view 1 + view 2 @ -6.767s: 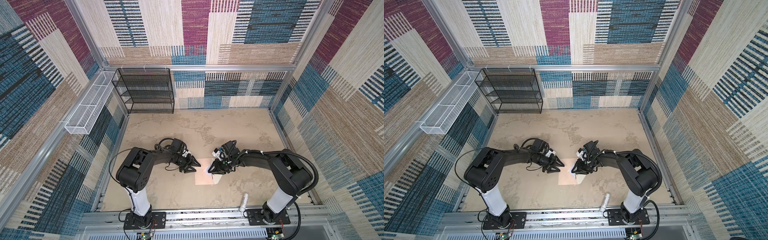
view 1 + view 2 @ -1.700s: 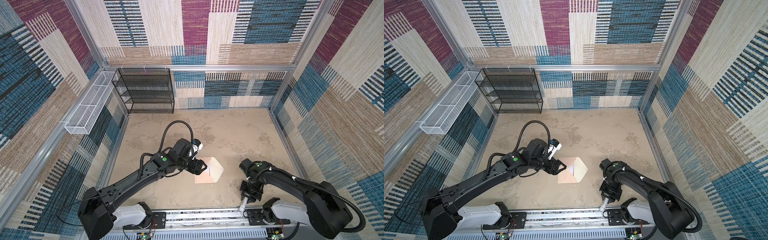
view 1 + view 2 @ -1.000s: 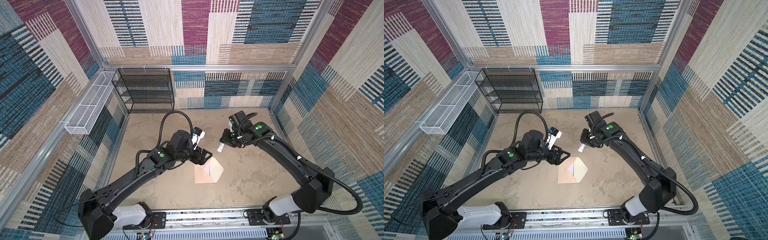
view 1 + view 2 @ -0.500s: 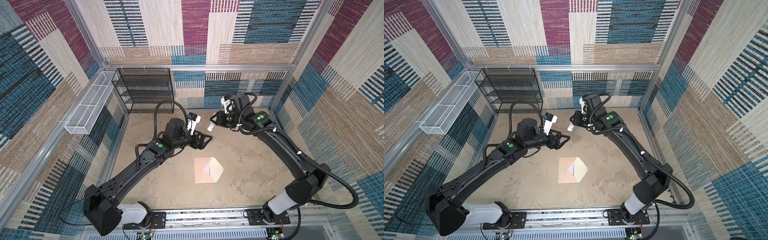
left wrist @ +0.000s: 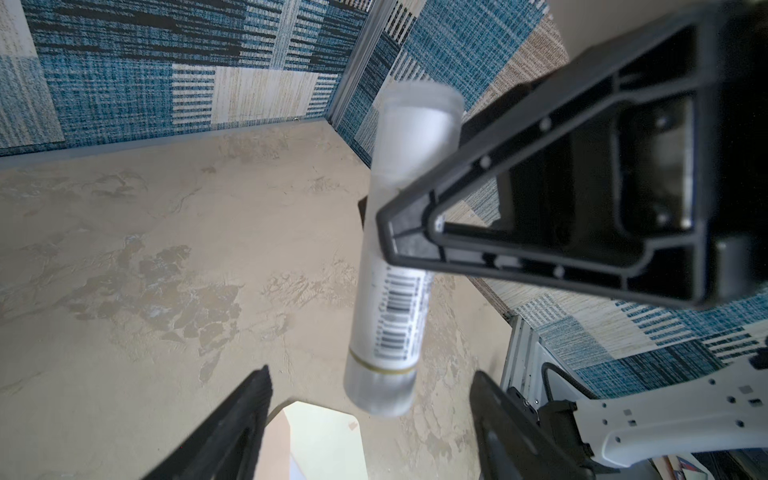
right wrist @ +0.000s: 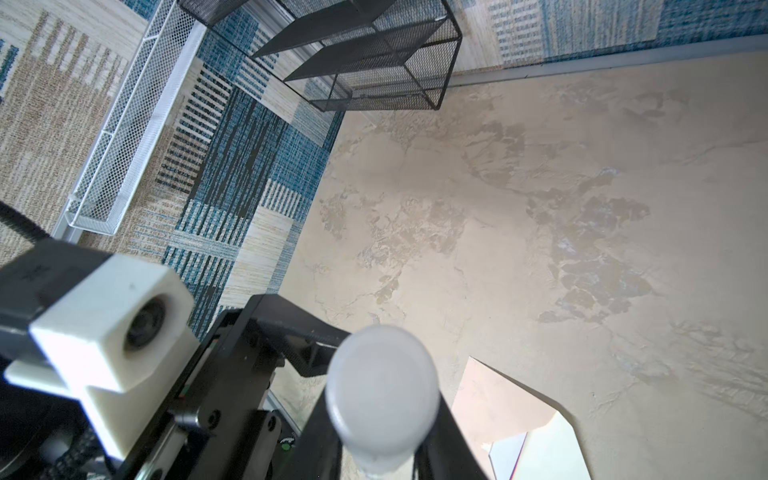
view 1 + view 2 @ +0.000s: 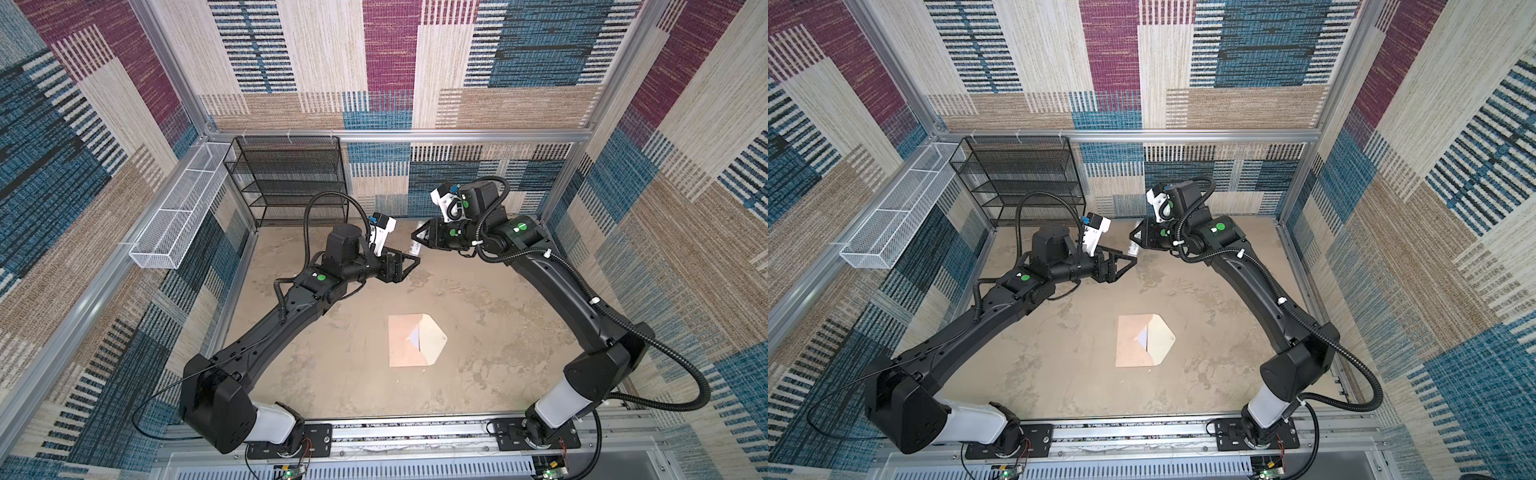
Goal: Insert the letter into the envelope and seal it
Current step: 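Carry the glue stick toward the left gripper while the left gripper rises to meet it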
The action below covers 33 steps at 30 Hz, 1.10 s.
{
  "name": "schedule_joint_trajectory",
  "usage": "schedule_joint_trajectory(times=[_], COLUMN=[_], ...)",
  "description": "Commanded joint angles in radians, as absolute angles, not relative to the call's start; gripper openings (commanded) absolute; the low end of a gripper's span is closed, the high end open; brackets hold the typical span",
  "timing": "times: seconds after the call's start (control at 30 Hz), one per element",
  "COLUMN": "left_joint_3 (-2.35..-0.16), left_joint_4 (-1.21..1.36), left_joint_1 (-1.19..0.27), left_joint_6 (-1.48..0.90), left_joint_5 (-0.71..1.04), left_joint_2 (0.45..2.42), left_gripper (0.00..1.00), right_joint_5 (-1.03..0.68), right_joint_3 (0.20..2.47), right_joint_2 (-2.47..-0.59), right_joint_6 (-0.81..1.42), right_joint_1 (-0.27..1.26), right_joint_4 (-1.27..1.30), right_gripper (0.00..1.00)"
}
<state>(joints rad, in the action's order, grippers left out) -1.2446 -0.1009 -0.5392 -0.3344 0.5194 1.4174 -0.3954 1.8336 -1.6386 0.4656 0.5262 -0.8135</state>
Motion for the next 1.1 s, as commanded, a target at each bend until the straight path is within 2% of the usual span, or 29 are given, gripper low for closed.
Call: schedule_joint_trajectory(times=[0.0, 0.17, 0.43, 0.77, 0.93, 1.07], left_joint_3=[-1.27, -1.289, -1.322, -1.333, -1.332, -1.335], left_joint_4=[-0.065, -0.077, -0.097, -0.121, -0.127, -0.139], left_joint_1=[-0.531, -0.526, -0.523, -0.502, -0.49, -0.489], left_joint_6=[-0.313, -0.305, -0.289, -0.28, -0.276, -0.267], left_joint_5=[0.625, 0.679, 0.706, 0.712, 0.712, 0.726], left_joint_2=[1.431, 1.455, 1.489, 1.512, 1.519, 1.522], left_gripper=[0.75, 0.71, 0.57, 0.32, 0.16, 0.08], right_joint_5=[-0.452, -0.479, -0.496, -0.511, -0.508, -0.503], right_joint_3=[1.847, 1.864, 1.903, 1.916, 1.926, 1.945], right_joint_2=[-1.646, -1.665, -1.699, -1.72, -1.722, -1.729], right_joint_6=[0.438, 0.43, 0.411, 0.397, 0.392, 0.405], right_joint_1=[0.528, 0.528, 0.528, 0.528, 0.528, 0.528], right_joint_4=[-0.819, -0.827, -0.85, -0.866, -0.871, -0.875], right_gripper=[0.25, 0.26, 0.27, 0.28, 0.35, 0.48])
